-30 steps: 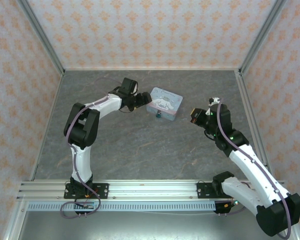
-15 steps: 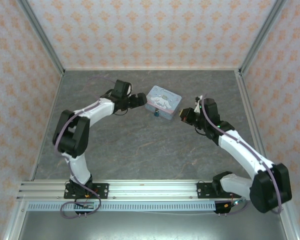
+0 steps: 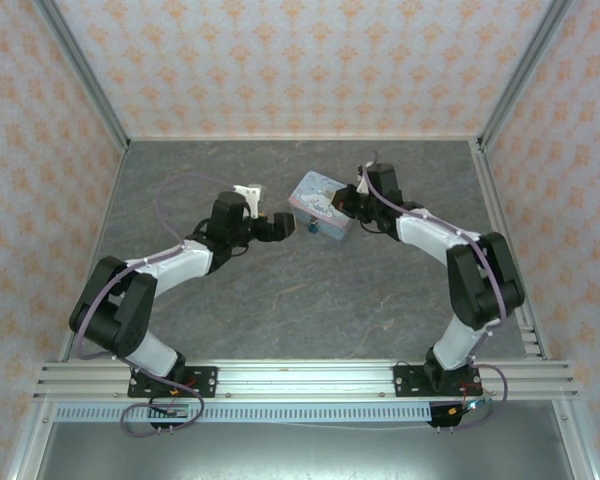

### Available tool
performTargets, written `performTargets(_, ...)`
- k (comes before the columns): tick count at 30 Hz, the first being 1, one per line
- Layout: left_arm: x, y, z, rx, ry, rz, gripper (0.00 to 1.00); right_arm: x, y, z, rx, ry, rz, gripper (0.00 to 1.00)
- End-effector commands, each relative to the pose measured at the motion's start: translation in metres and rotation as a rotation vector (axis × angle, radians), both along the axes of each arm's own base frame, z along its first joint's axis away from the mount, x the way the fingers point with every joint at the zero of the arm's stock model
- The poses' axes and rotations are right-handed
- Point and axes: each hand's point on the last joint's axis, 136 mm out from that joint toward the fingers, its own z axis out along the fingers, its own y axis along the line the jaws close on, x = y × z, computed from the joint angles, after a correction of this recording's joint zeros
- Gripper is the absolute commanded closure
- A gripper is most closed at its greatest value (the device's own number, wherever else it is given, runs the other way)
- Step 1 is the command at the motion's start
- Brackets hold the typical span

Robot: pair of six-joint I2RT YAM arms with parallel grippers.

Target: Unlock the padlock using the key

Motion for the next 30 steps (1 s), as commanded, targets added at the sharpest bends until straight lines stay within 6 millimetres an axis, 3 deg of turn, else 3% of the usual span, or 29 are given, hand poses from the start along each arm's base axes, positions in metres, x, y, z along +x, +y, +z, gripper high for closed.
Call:
performTargets(1,-0.001,-0.004,0.017,0.042,-0.137,-0.02,0.0,0.022,0.017,0.01,0.08,-0.047,0.038,1.0)
performTargets(7,-0.008,-0.018,0.0,0.033,-0.047,-0.089,0.01,0.044,0.029,0.0,0.12,-0.059,0.053,1.0)
performTargets(15,-0.009,-0.025,-0.003,0.005,-0.059,-0.115,0.01,0.049,0.031,-0.022,0.102,-0.038,0.068,1.0)
performTargets(23,-0.009,-0.032,-0.017,-0.016,-0.044,-0.142,0.02,0.025,0.023,-0.066,0.058,0.09,0.067,1.0)
performTargets(30,-0.01,-0.043,-0.03,-0.037,-0.023,-0.204,0.12,-0.005,0.026,-0.09,0.075,0.176,0.101,1.0)
